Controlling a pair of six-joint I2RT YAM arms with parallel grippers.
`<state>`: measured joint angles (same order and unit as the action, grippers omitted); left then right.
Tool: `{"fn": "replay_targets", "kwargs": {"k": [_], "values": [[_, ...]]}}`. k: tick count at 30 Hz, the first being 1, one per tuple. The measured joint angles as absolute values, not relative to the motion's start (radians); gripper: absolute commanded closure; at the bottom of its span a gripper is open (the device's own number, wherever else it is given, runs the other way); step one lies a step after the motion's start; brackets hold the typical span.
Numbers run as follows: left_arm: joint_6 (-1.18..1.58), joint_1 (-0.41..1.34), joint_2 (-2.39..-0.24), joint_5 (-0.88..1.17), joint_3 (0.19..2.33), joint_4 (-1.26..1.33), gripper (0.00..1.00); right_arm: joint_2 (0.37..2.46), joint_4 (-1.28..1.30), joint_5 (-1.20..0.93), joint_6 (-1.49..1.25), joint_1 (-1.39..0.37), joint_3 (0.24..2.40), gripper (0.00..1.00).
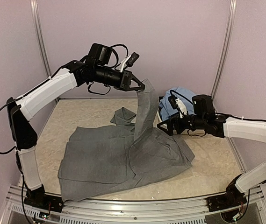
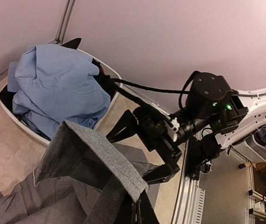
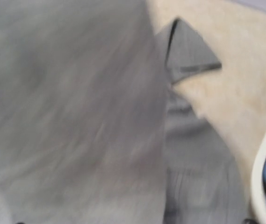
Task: Fold and stack the long sleeve shirts
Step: Pass from the left arm to the right
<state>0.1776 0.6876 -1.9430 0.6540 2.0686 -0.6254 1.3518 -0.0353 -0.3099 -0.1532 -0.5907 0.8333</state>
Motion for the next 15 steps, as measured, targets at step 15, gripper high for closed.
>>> {"fn": "replay_targets", "kwargs": {"k": [15], "values": [[0.15, 0.704, -1.903, 0.764, 2.069, -0.595, 1.0, 1.518, -0.159, -0.776, 0.063, -0.508, 1.01, 0.16]]}}
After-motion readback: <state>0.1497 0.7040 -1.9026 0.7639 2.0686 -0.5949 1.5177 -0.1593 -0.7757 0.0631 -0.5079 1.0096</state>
